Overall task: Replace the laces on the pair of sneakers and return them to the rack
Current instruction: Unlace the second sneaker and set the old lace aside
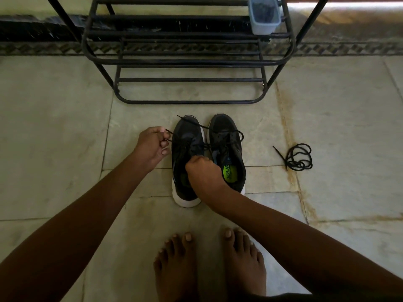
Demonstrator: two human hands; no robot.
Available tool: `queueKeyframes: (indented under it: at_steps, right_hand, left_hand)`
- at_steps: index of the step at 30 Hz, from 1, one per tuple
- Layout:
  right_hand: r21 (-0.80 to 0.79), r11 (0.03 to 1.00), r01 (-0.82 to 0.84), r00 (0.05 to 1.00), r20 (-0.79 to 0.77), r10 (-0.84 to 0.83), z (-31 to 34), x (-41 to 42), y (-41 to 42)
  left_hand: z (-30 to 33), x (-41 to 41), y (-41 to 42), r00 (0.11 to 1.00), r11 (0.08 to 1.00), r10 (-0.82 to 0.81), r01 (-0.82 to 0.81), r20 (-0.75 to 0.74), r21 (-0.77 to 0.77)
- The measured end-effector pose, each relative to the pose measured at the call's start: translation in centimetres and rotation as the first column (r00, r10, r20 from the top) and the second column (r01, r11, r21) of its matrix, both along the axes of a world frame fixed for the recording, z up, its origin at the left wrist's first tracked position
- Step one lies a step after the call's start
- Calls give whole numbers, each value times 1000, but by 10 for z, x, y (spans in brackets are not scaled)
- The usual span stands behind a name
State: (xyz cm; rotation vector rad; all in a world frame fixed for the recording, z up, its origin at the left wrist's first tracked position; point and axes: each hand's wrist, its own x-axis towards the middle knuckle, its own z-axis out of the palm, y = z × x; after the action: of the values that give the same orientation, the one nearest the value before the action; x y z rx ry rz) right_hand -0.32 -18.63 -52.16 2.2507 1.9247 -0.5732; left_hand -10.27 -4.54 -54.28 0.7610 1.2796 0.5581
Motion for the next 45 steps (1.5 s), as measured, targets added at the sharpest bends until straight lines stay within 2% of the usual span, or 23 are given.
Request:
queueKeyframes:
  at_steps: [1, 2, 4, 5, 6, 10, 12, 14, 16, 17, 19, 20, 22, 24, 26, 27, 29, 31, 36, 38, 42, 43, 45]
  right_hand:
    - [-2, 1000, 4, 1000, 4, -4, 0, 0, 0]
    - [2, 1000, 9, 1000, 5, -9, 0, 0, 0]
    - [7, 1000, 25, 1000, 15, -25, 1, 0, 0]
    - [7, 999, 34, 999, 16, -34, 2, -1, 0]
    - [8, 999, 42, 999, 15, -43, 2, -1, 0]
    - [2, 998, 60, 998, -3, -60, 1, -1, 0]
    - [-4, 998, 64, 998, -4, -64, 0, -1, 1]
    - [-10, 998, 65, 998, -9, -65, 0, -1, 1]
    - [-13, 998, 59, 998, -24, -60, -1, -1, 1]
    - [-15, 998, 57, 998, -26, -58, -1, 0, 0]
    - [-12, 998, 58, 998, -26, -59, -2, 0, 0]
    - [-10, 998, 59, 998, -25, -59, -2, 0, 0]
    - [-10, 998, 55, 998, -28, -56, -1, -1, 1]
    - [-4, 999, 51, 998, -40, -52, -1, 0, 0]
    - [-2, 999, 52, 998, -42, -52, 0, 1, 0]
    - [2, 998, 56, 998, -35, -56, 0, 1, -1]
    - [8, 998, 69, 997, -19, -69, -1, 1, -1]
    - [6, 997, 76, 997, -13, -76, -2, -1, 0]
    - [1, 997, 76, 997, -16, -76, -2, -1, 0]
    - [4, 997, 74, 997, -8, -74, -3, -1, 1]
    - [17, 997, 78, 997, -5, -78, -4, 0, 0]
    - [17, 997, 80, 997, -10, -80, -3, 0, 0]
    - [22, 997, 78, 997, -24, -77, -4, 0, 0]
  left_hand:
    - [4, -3, 2, 993, 992, -117, 118, -25, 37]
    - [9, -6, 4, 950, 950, -277, 293, -141, 111]
    - [12, -10, 6, 753, 748, -489, 622, -441, 233]
    - [10, -11, 8, 692, 655, -499, 695, -521, 296]
    - [7, -11, 9, 677, 598, -468, 716, -568, 361]
    - [-4, -4, 9, 676, 516, -252, 699, -692, 495]
    - [-3, 2, 3, 735, 545, -226, 640, -640, 542]
    - [3, 6, 0, 858, 695, -175, 456, -483, 556]
    - [12, 4, 7, 961, 892, -18, 140, -275, 430]
    - [17, 2, 14, 986, 941, 70, -16, -149, 339]
    - [26, -6, 27, 979, 961, 194, -202, 59, 189]
    - [27, -10, 32, 969, 961, 217, -234, 120, 147]
    - [28, -12, 34, 977, 974, 156, -177, 142, 143]
    - [27, -10, 30, 998, 955, -55, 53, 0, 291]
    - [28, -7, 25, 908, 793, -303, 409, -290, 451]
    - [28, -5, 23, 819, 678, -389, 565, -422, 470]
    - [25, -4, 18, 616, 472, -507, 784, -603, 404]
    - [22, -6, 14, 450, 333, -499, 889, -740, 315]
    - [17, -10, 22, 368, 230, -385, 926, -846, 298]
    - [17, -9, 22, 421, 242, -408, 906, -810, 348]
    - [23, -5, 19, 676, 427, -466, 737, -571, 524]
    - [25, -4, 17, 742, 495, -480, 670, -468, 553]
    - [31, -2, 13, 879, 727, -462, 453, -119, 517]
